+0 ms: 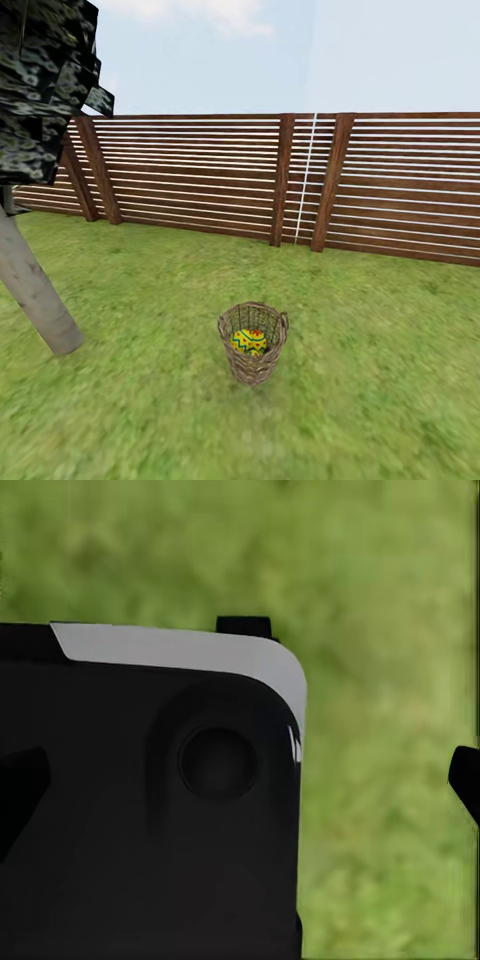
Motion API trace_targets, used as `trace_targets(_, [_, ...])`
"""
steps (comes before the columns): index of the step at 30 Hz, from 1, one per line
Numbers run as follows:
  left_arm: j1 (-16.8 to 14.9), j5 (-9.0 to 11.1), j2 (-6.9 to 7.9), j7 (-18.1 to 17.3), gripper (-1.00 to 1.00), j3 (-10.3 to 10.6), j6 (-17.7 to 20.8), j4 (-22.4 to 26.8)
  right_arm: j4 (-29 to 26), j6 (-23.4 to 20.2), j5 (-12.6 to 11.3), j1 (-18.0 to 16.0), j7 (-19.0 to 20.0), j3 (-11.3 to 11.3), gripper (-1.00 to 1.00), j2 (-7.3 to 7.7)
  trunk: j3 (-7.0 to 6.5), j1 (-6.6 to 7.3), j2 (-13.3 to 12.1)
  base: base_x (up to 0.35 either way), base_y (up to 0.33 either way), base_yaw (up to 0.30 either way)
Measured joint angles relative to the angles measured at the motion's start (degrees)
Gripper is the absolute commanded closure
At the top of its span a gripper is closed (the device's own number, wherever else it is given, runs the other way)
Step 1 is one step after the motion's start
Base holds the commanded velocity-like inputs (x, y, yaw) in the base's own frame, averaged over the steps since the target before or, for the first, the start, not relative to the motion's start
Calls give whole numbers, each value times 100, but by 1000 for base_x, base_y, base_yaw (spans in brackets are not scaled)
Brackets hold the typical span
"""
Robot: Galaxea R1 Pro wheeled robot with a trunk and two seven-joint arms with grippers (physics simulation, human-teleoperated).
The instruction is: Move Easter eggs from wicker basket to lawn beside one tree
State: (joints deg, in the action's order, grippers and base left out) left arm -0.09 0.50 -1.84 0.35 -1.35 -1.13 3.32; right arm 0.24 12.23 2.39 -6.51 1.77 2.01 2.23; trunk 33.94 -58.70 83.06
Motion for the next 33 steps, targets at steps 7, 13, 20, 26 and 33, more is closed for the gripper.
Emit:
trace_targets(7, [-204, -7, 115, 16, -100, 3, 184, 92, -295, -382, 22, -198, -10, -12, -100, 36, -1, 0, 0, 335, 0, 0])
trace_targets(13, [-1057, 11, 262, 27, -100, -5, 906, 265, -1157, -2015, 24, -676, -31, -5, -100, 37, -2, 0, 0, 327, 0, 0])
trace_targets(20, [-1772, 4, 98, 28, -100, 7, 3204, 1951, -1826, -2924, -2, -1608, -441, 1, -100, 219, -3, 0, -1, 337, 0, 0])
trace_targets(26, [-2333, -5, -11, 33, -100, 15, 4244, 3492, -1894, -3687, 1, -2792, -714, 3, -100, 575, -3, 0, -1, 338, 0, 0])
trace_targets(33, [-3208, 24, -363, 29, -100, 22, 4278, 3792, -2104, -4410, 22, -3836, -731, 0, -100, 614, -3, 0, -1, 338, 0, 0])
